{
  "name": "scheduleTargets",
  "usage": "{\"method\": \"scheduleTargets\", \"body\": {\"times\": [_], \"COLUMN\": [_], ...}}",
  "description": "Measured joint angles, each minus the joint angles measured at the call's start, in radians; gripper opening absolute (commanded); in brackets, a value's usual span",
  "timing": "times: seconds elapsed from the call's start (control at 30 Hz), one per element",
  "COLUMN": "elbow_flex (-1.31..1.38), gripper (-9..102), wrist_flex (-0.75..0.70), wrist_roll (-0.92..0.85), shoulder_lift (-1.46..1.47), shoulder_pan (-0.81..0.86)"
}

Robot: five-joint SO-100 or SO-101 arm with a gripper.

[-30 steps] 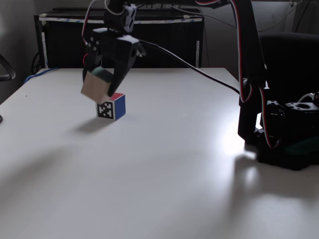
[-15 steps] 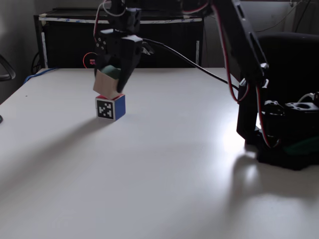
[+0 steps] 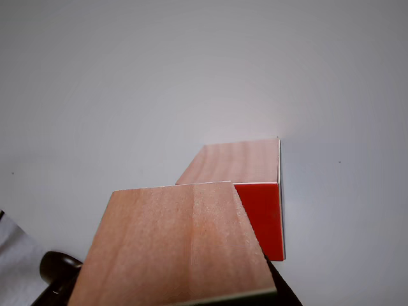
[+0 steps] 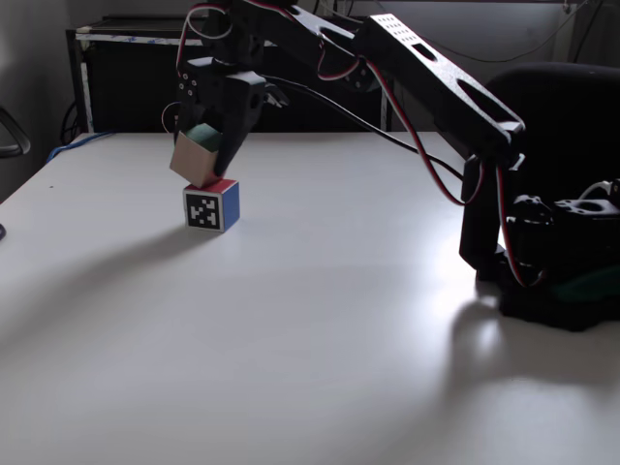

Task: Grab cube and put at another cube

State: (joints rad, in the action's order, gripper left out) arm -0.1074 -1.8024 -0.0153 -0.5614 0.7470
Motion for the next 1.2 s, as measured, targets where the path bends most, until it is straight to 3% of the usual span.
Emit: {"method": "scheduleTargets", "body": {"times": [1.2], "elbow_flex": [-0.242], "gripper": [18], "wrist_flex": [0.008], "wrist_roll": [0.006], "shoulder_lift": [-0.133], "shoulder_pan": [-0.028]}}
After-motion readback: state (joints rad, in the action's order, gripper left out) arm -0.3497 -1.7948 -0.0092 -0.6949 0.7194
